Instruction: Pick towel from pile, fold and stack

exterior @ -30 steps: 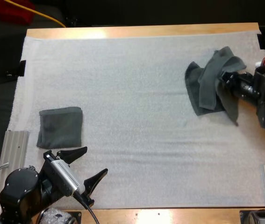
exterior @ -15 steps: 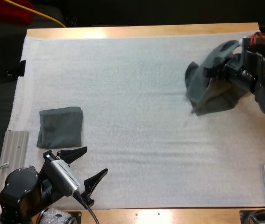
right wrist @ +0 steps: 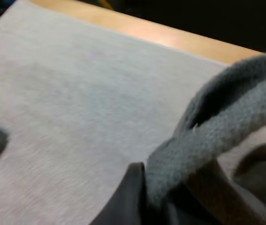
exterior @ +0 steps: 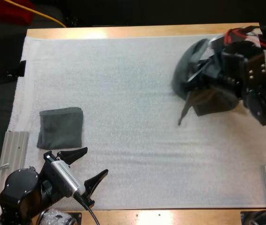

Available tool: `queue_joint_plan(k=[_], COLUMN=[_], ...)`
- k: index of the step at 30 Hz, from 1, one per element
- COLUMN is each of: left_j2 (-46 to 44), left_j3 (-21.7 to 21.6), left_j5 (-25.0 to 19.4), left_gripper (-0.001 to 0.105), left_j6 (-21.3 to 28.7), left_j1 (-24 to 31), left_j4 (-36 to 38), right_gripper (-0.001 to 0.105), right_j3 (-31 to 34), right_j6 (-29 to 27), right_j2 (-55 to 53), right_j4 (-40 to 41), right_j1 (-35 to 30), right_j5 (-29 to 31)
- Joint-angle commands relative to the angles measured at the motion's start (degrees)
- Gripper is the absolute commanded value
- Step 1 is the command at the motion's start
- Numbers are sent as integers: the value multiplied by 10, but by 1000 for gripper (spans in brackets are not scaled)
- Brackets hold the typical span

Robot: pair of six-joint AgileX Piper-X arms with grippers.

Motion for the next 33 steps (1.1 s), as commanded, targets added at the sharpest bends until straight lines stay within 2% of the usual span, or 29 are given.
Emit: queue_joint_plan(k=[1, 11, 18, 25, 33], left_j2=[2, 2, 2, 2, 2], left_j3=[-6, -6, -6, -6, -6], left_j5=[0, 0, 0, 0, 0], left_gripper=[70, 70, 70, 70, 70], left_j6=[-1, -1, -1, -1, -1], left_j1=[-3, -3, -3, -3, -3], left_j4=[-3, -3, -3, -3, -3], right_gripper=[1, 1, 1, 1, 1], right_j3=[-8, -8, -8, -8, 0], right_j6=[1, 48, 88, 104, 86], right_j2=[-7, -7, -7, -7, 16], right_j4=[4, -4, -59, -102, -67], right_j1=[18, 143, 209, 238, 239], right_j5=[4, 4, 3, -13, -10])
